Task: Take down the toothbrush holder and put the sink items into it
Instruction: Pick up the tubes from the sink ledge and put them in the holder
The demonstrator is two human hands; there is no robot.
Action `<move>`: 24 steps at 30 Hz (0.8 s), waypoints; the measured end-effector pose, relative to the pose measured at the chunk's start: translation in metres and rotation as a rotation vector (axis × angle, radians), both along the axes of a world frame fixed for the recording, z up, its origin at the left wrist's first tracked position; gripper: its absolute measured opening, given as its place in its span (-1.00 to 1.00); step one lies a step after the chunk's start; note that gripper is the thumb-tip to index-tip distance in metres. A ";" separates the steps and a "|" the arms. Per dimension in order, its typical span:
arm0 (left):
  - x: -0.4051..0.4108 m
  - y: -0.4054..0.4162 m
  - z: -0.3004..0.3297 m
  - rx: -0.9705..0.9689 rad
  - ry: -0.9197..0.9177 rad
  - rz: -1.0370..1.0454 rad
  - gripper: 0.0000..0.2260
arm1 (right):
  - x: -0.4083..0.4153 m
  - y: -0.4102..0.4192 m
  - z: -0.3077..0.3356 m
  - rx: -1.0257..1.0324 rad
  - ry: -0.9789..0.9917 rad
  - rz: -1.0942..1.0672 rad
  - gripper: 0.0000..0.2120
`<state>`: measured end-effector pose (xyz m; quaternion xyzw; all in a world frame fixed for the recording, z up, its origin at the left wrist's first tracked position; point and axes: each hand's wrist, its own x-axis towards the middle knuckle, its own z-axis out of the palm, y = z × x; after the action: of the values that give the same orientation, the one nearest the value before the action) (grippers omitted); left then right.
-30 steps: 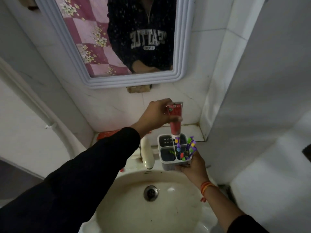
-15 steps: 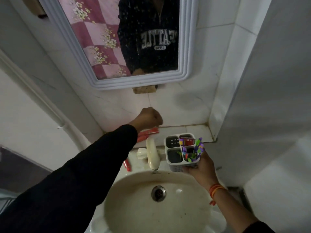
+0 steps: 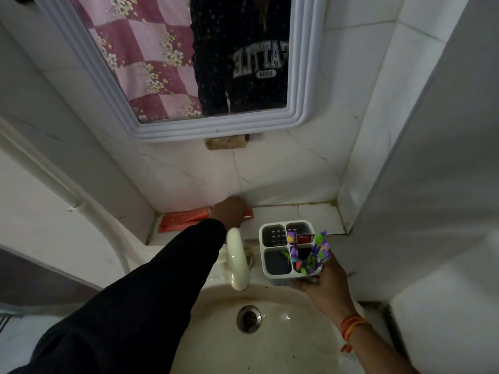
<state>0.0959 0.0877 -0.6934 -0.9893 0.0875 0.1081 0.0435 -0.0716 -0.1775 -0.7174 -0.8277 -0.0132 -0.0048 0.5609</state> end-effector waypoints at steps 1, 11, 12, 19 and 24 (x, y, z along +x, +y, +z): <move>-0.001 -0.001 0.000 0.015 -0.008 -0.016 -0.77 | 0.000 0.000 0.001 -0.004 0.004 0.002 -0.30; -0.043 -0.044 0.099 -0.675 -0.288 -0.014 -0.72 | -0.002 0.002 0.009 0.047 0.057 -0.005 -0.28; -0.049 -0.051 0.113 -0.783 -0.327 0.008 -0.70 | -0.002 0.003 0.011 0.049 0.055 -0.005 -0.29; -0.081 -0.097 0.152 -0.769 -0.256 -0.148 -0.77 | -0.008 0.003 0.022 0.037 0.066 -0.028 -0.30; -0.086 -0.100 0.131 -0.689 0.018 -0.128 -0.77 | -0.008 0.004 0.025 0.009 0.057 -0.019 -0.32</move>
<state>0.0101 -0.0121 -0.5621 -0.9374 0.1811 0.0779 -0.2870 -0.0797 -0.1736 -0.6929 -0.8250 0.0104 0.0134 0.5648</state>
